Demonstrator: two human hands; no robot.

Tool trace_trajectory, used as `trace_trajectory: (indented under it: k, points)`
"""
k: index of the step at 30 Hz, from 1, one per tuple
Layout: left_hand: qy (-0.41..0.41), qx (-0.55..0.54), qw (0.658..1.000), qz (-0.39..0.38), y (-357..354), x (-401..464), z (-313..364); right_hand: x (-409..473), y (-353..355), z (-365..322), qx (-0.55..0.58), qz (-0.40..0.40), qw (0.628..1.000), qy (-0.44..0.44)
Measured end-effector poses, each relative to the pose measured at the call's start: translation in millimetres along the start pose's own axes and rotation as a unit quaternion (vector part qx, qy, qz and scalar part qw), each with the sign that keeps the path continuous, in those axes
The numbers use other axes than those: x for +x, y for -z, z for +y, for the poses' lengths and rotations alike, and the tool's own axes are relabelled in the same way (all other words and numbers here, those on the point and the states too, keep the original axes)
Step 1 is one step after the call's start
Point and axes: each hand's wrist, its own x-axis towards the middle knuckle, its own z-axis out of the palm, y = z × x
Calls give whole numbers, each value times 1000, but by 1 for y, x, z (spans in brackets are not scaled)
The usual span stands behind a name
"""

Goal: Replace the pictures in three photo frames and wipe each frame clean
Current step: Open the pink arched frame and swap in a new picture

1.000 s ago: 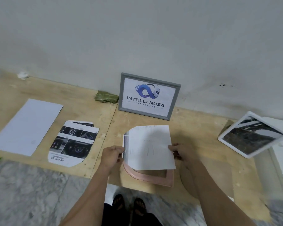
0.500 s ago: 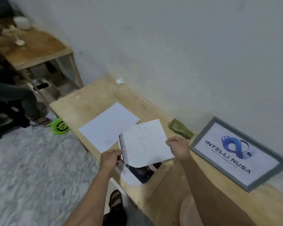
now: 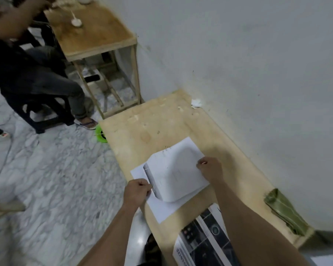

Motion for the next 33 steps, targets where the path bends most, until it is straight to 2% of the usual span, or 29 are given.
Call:
trace_trajectory:
  k: [4, 10, 13, 17, 25, 29, 33]
  points:
    - [-2, 57, 998, 5, 2, 3, -2, 6, -9, -6, -41, 3, 999, 4]
    - [1, 126, 992, 4, 2, -10, 1, -7, -3, 15, -34, -16, 999, -17]
    - [3, 102, 994, -32, -3, -29, -9, -41, 10, 45, -27, -28, 999, -5]
    - [5, 104, 993, -62, -23, -75, -37, -100, 34, 106, -76, -31, 996, -26]
    - [61, 154, 985, -44, -72, -149, -88, -157, 53, 169, -164, -69, 984, -20]
    - [88, 123, 989, -9, -90, -168, -109, -169, 43, 176, -161, -66, 984, -30]
    - [125, -2, 992, 16, -95, -175, -124, -178, 36, 182, -81, -46, 994, -57]
